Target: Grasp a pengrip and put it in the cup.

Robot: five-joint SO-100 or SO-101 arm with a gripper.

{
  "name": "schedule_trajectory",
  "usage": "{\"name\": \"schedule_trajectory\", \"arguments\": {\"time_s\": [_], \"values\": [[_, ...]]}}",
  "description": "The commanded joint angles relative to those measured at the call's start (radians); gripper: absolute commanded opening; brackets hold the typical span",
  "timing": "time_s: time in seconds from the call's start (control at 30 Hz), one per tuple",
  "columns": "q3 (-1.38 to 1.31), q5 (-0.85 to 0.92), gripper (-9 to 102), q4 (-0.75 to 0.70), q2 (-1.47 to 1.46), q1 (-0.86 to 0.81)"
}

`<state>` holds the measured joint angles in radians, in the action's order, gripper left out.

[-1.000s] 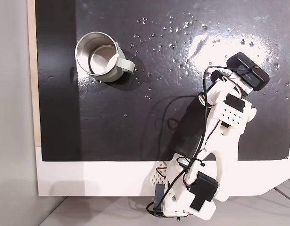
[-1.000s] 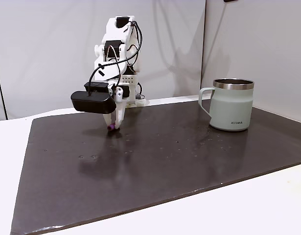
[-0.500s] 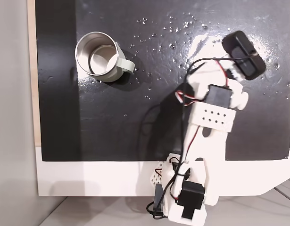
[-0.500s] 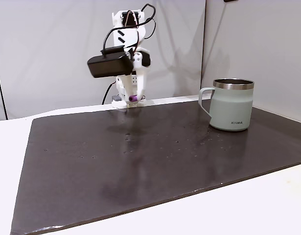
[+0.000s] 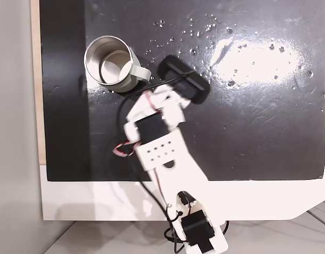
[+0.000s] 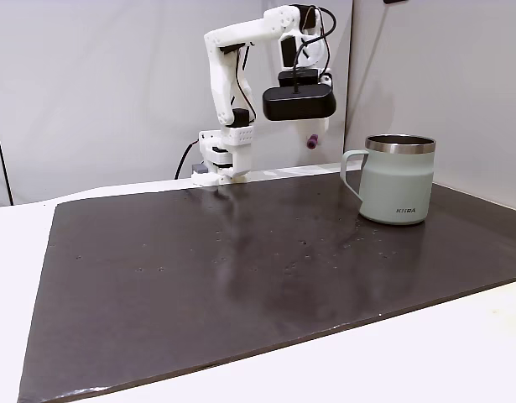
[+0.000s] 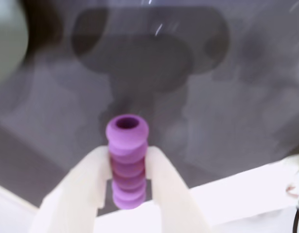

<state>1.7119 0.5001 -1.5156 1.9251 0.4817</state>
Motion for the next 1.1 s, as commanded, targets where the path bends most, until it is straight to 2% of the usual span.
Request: {"name": "schedule_trajectory", "arguments": {"time_s": [0.0,0.23,0.4,0.6,1.07], "values": [[-0.146,-0.087,0,-0.043,-0.043,0.098],[-0.532,-0.209,0,-0.155,-0.302,0.160],[-0.931,-0.288,0,-0.281,-0.558,0.186],[-1.141,-0.383,0,-0.282,-0.675,0.201],[-1.480,-0.561,0,-0.241,-0.828,0.086]]}}
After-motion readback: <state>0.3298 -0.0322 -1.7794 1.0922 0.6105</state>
